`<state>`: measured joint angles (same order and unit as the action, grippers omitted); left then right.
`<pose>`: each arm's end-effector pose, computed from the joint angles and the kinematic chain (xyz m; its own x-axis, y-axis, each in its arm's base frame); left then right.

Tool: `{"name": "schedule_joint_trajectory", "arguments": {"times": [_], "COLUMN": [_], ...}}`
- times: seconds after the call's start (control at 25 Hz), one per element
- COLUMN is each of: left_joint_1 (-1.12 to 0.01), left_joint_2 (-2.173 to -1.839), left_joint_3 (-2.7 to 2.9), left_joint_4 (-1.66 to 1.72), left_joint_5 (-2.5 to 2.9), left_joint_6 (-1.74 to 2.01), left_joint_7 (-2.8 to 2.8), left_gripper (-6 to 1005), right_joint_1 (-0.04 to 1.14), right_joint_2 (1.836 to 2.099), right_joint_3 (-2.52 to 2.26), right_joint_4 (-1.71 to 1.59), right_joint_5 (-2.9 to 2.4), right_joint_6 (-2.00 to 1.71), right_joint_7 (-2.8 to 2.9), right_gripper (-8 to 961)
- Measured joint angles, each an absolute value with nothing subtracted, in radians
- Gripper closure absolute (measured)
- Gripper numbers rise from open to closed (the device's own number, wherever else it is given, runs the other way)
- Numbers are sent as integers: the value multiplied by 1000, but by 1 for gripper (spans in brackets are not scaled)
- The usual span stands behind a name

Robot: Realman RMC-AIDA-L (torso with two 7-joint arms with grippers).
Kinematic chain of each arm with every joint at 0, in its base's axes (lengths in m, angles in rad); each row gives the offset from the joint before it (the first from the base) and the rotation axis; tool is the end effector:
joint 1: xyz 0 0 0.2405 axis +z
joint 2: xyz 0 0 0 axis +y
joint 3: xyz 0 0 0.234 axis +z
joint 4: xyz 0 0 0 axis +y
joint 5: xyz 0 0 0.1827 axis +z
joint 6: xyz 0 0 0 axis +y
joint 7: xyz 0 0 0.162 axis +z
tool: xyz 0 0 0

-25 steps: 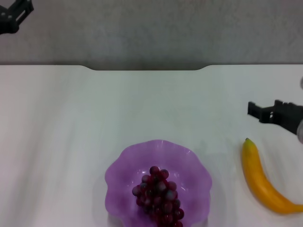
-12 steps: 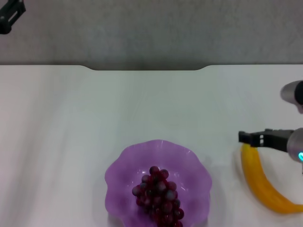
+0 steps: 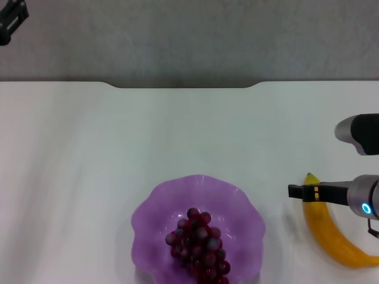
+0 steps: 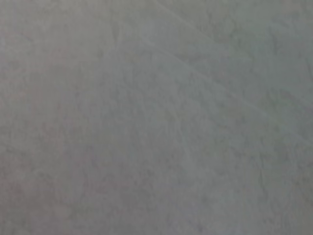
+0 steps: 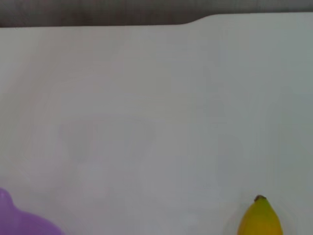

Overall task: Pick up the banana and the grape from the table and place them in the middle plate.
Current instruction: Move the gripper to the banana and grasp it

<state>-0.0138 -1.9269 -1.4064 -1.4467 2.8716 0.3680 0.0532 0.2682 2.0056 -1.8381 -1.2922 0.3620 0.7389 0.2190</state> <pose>-0.1872 0.3388 0.1264 0.8053 -0.2191 0.5508 0.5376 -0.1217 -0.8344 0.2554 0.3224 -0.0312 0.4860 -0.7887 -0.3764 -0.7577 -0.1656 -0.6313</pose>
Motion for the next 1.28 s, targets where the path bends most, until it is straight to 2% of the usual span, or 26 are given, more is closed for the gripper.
{"name": "schedule_joint_trajectory", "arguments": {"times": [0.44,1.0,1.28], "left_joint_1": [-8,-10,-5], "left_joint_2": [-1937,-1942,-1949], "left_joint_3": [-1417,-1412,-1415], "left_joint_4": [-1447,-1459,-1462], "left_joint_5": [2872,2872,2872], "left_joint_6": [368,368,368], "left_joint_7": [54,64,69], "left_gripper": [134,133,134], "right_joint_1": [272,377,405], "right_joint_2": [2003,2004,2005], "right_joint_3": [-1817,-1824,-1841], "right_joint_4": [-1254,-1059,-1006], "right_joint_5": [363,401,414], "right_joint_6": [740,698,680], "right_joint_7": [224,218,214], "right_gripper": [198,199,286]}}
